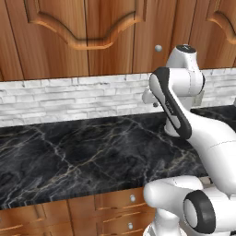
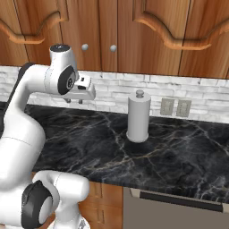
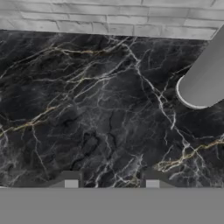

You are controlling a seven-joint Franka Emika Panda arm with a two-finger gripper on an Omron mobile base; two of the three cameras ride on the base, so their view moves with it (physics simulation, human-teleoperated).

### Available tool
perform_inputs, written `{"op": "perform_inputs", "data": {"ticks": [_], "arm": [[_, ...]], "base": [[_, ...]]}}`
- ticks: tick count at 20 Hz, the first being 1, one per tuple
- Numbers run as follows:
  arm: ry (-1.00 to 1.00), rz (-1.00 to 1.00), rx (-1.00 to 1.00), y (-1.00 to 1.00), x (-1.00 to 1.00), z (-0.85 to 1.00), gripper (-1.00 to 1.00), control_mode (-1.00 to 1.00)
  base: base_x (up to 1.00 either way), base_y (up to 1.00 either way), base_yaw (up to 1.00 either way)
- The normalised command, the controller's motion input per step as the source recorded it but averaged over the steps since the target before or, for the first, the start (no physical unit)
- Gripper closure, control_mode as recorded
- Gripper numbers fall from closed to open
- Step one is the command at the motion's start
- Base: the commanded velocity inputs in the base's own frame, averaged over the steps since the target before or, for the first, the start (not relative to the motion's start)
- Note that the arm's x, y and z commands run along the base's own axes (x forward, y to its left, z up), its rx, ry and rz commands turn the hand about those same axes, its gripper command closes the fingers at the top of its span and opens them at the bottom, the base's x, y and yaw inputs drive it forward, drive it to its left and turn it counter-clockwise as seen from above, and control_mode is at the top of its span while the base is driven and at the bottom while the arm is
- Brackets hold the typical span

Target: Open the cabinet directly in front. Then move the wine and the mug to the dining counter with the candle on it.

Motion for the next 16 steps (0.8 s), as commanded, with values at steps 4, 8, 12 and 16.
{"op": "perform_inputs", "data": {"ticks": [4,8,12,16], "arm": [[-0.01,0.01,0.0,0.0,0.01,0.0,-1.0,-1.0],[-0.51,0.06,0.0,-0.21,-0.88,0.05,-1.0,-1.0],[-0.73,0.0,-0.01,-0.4,-0.95,0.18,-1.0,-1.0],[-0.6,0.06,-0.03,-0.14,-0.78,0.02,-1.0,-1.0]], "base": [[0.0,0.0,0.0],[0.0,0.0,0.0],[0.0,0.0,0.0],[0.0,0.0,0.0]]}}
